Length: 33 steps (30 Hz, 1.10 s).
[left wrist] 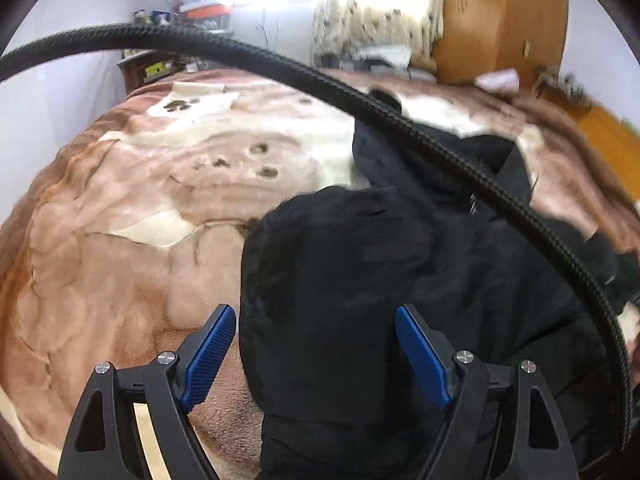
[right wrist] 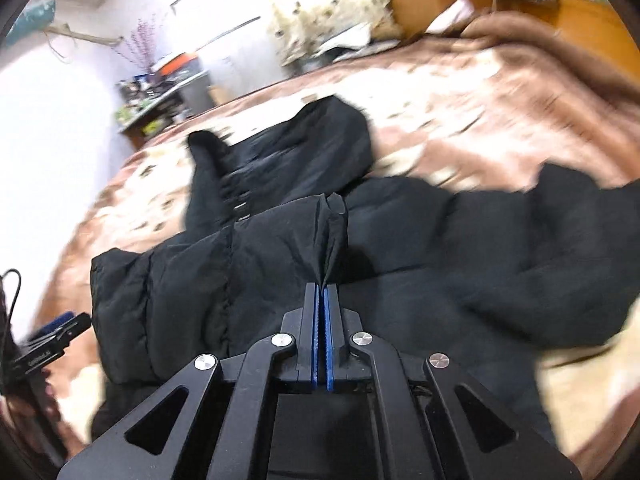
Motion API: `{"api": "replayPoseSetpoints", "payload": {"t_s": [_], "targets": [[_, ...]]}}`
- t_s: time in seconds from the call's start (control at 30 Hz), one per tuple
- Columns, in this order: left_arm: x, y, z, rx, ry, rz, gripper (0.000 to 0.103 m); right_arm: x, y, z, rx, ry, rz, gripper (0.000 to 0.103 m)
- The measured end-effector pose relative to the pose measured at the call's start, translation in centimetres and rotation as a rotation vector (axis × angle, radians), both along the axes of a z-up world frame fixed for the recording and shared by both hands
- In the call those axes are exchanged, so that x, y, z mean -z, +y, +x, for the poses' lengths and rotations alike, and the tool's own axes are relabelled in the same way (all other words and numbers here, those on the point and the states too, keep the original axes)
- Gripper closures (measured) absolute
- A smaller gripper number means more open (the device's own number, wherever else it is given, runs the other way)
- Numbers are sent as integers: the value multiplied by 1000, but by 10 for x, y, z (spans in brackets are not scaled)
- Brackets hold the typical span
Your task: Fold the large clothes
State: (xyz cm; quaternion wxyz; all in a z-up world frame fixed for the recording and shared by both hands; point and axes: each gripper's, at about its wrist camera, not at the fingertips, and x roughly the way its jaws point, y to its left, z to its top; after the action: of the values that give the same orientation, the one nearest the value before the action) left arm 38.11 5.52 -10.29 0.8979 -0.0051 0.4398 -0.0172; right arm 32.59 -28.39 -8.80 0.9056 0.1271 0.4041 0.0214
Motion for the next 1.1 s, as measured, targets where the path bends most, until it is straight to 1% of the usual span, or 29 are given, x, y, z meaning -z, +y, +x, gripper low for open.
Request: {"api": "replayPoseSetpoints", "payload": {"t_s": [0.07,0.13,0.2,0.27,0.37,0.43,0.47,0.53,0.57,0.63,0.67,0.7,0.77,0.8,0.83,0.87,0.9,0.97,1.0,1.07,1.1], "targets": [[10,-4,6,-7,30,-5,21,6,-8,1,19,27,-3,101],[25,-9,15,-21,103,8,21,16,-11,2,26,64,-36,101],[34,-10,18,-37,110,20,21,24,-13,3,31,81,-36,101],[41,-12,21,-49,120,49,21,32,-16,4,45,104,-32,101],[46,-13,25,-49,139,51,21,41,-16,6,42,128,-44,99],[46,-12,26,-52,151,45,21,40,-16,6,55,142,-68,95],[42,-11,24,-65,144,31,21,37,-16,5,62,129,-78,92],[29,-10,17,-48,83,-19,21,20,-12,-4,68,42,-98,80],[24,-12,14,-36,60,-17,21,12,-7,-6,50,0,-96,77],[22,-15,14,-47,59,15,21,5,2,-7,24,-43,-82,56],[22,-16,14,-47,66,5,21,6,8,-5,3,-37,-75,52],[24,-17,14,-47,73,-5,21,12,16,2,-32,-5,-76,51],[30,-18,14,-65,124,-4,21,29,25,12,-73,67,-97,51],[31,-20,13,-60,139,-15,21,39,27,15,-61,124,-131,51],[30,-21,9,-51,142,-25,21,46,26,15,-54,153,-142,51],[27,-23,5,-48,134,-28,21,50,21,13,-52,170,-131,51],[22,-27,-1,-32,115,-27,21,50,16,10,-43,168,-112,51],[16,-34,-9,-9,106,-11,21,38,-5,-3,0,116,-38,51],[12,-38,-14,-7,94,-3,21,29,-21,-11,31,75,-15,51],[4,-48,-21,15,78,-19,21,15,-51,-24,102,29,-18,51],[-2,-55,-26,16,66,-30,21,6,-74,-32,156,-1,-18,51]]}}
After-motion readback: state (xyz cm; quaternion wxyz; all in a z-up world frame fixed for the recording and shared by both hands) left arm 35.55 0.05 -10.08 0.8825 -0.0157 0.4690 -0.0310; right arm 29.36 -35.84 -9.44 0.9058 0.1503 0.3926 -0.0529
